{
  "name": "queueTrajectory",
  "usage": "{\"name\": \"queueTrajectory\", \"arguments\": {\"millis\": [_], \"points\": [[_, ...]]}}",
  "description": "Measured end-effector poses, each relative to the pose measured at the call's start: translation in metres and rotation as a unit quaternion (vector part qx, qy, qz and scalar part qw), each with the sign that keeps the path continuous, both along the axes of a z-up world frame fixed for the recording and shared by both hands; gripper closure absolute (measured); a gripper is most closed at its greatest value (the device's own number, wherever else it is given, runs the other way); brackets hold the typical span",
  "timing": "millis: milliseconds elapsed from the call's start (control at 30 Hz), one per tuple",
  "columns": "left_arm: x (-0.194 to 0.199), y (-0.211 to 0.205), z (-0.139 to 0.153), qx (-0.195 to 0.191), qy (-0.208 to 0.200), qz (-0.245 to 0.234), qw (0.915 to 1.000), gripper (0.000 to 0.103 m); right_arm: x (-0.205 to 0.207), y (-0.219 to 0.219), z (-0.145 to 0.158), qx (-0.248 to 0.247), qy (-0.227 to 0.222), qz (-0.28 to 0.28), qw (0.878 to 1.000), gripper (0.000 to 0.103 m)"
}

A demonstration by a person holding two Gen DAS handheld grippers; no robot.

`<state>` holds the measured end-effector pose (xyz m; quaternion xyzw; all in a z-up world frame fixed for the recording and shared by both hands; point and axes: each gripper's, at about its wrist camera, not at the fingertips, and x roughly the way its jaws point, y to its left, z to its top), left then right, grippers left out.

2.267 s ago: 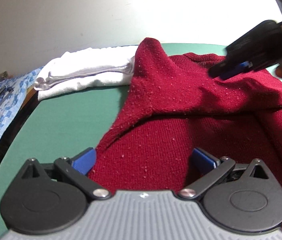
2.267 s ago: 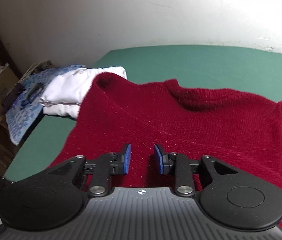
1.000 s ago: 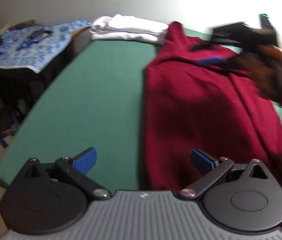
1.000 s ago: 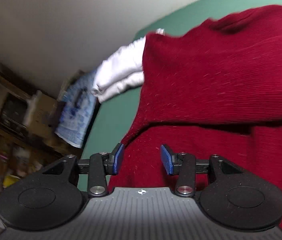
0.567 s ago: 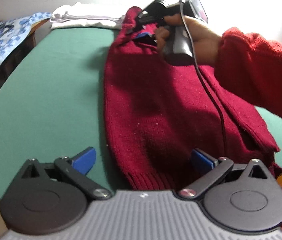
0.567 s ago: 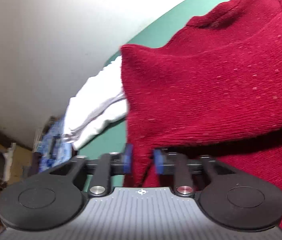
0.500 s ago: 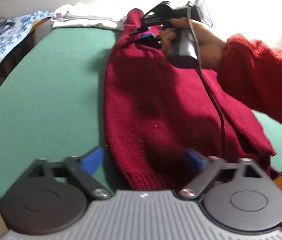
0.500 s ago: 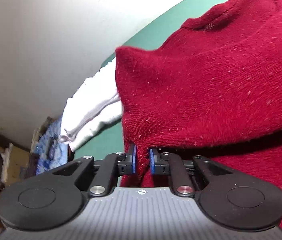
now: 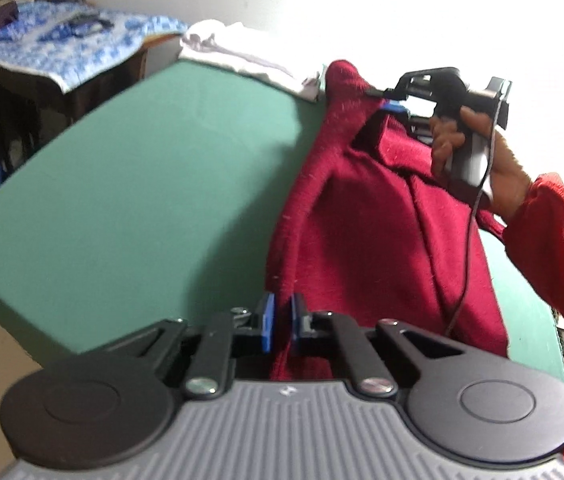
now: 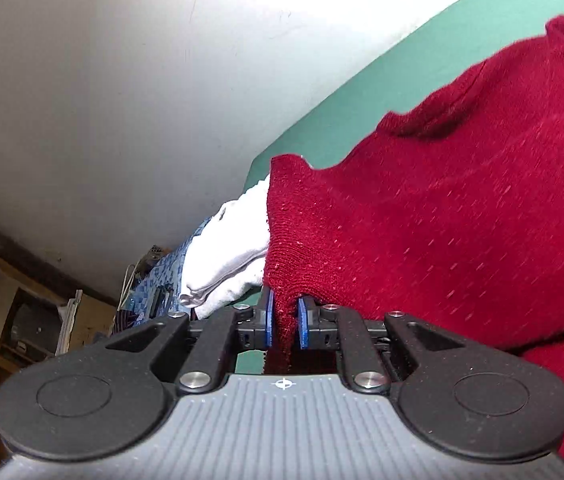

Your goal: Fold clothes

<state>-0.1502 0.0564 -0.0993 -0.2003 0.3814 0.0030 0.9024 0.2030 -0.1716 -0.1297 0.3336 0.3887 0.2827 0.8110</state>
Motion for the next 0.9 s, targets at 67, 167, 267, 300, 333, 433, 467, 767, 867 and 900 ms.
{"name": "queueTrajectory", "arguments": {"millis": [67, 167, 267, 300, 333, 433, 467, 767, 867, 900], "points": [[-0.002, -0.012, 0.011, -0.002, -0.011, 0.003, 0.9999, 0.100, 0.003, -0.010, -0.001, 0.001, 0.003, 0.002, 1.000, 0.090], [-0.007, -0.035, 0.020, 0.004, -0.016, -0.003, 0.9999, 0.100, 0.006, -0.022, -0.003, -0.006, 0.009, 0.012, 1.000, 0.090], [-0.004, -0.060, 0.010, 0.016, 0.004, -0.014, 0.9998, 0.100, 0.009, -0.028, -0.009, -0.023, 0.012, 0.025, 0.999, 0.090], [-0.002, -0.068, 0.005, 0.020, 0.014, -0.018, 0.9996, 0.100, 0.010, -0.030, -0.011, -0.027, 0.013, 0.028, 0.999, 0.090], [0.000, -0.074, -0.001, 0.019, 0.027, -0.021, 0.9992, 0.100, 0.011, -0.032, -0.013, -0.032, 0.015, 0.029, 0.999, 0.090], [-0.006, -0.091, -0.002, 0.076, 0.044, -0.012, 0.9960, 0.095, 0.013, -0.039, -0.019, -0.048, 0.022, 0.029, 0.998, 0.089], [-0.012, -0.096, 0.001, 0.109, 0.043, -0.003, 0.9931, 0.086, 0.012, -0.041, -0.020, -0.048, 0.023, 0.034, 0.998, 0.085], [-0.008, -0.108, -0.015, 0.292, 0.065, 0.004, 0.9541, 0.041, -0.003, -0.047, -0.024, -0.021, 0.029, 0.102, 0.994, 0.062], [0.000, -0.099, -0.023, 0.264, 0.076, 0.013, 0.9615, 0.049, -0.018, -0.048, -0.025, 0.003, 0.053, 0.141, 0.989, 0.062], [0.003, -0.095, -0.021, 0.247, 0.078, 0.015, 0.9657, 0.052, -0.027, -0.048, -0.026, 0.011, 0.061, 0.159, 0.985, 0.062]]}}
